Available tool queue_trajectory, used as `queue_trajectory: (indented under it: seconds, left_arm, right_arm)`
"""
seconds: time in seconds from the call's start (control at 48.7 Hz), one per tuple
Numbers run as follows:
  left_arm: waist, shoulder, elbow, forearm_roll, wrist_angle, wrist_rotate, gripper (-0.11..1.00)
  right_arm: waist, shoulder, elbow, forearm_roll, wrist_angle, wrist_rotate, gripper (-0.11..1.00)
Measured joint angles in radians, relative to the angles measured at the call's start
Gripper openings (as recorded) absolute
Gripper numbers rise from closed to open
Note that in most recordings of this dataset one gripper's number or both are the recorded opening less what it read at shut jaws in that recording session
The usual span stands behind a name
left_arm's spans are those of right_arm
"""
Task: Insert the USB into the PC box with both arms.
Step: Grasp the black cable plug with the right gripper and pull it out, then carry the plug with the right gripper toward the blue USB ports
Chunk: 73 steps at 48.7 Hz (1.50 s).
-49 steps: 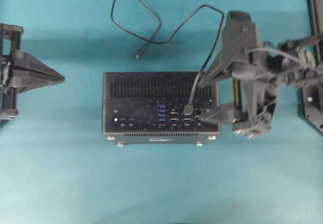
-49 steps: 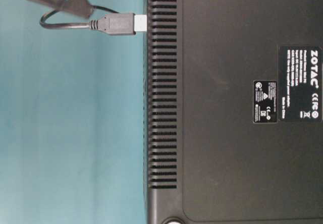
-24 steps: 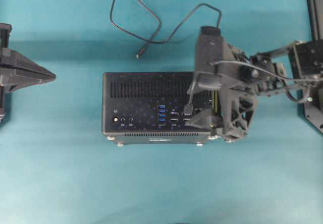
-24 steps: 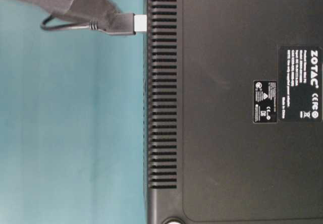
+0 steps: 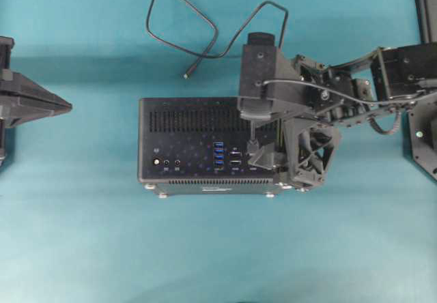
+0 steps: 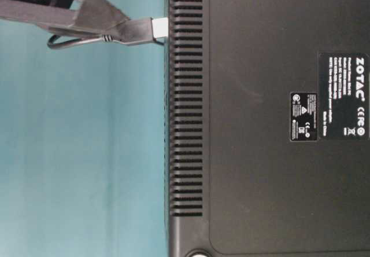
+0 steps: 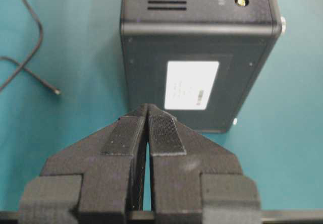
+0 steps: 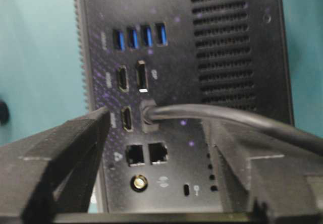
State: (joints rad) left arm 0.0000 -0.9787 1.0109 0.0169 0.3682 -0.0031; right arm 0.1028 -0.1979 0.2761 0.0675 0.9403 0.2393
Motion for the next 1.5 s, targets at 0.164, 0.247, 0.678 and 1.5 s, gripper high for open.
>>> queue_trajectory:
  seconds: [0.164,0.247,0.678,1.5]
  left_arm:
    - [0.000,-0.021,0.011,-0.002,0.000,-0.002,0.00]
    - [-0.002,-0.028,0.012,0.000,0.000,-0.002,0.00]
    - [0.000,-0.028,0.012,0.000,0.000,-0.003,0.00]
    - [0.000,-0.037,0.014,0.000,-0.002,-0.028,0.00]
  right_arm:
    - [-0.002,0.002,-0.002,0.000,-0.002,0.000,0.45]
    - [-0.003,0.002,-0.002,0.000,0.000,0.000,0.32]
    - [-0.012,0.015,-0.118,-0.072,0.058,0.000,0.12]
    - [0.066,0.094,-0.110,-0.235,-0.081,0.006,0.11]
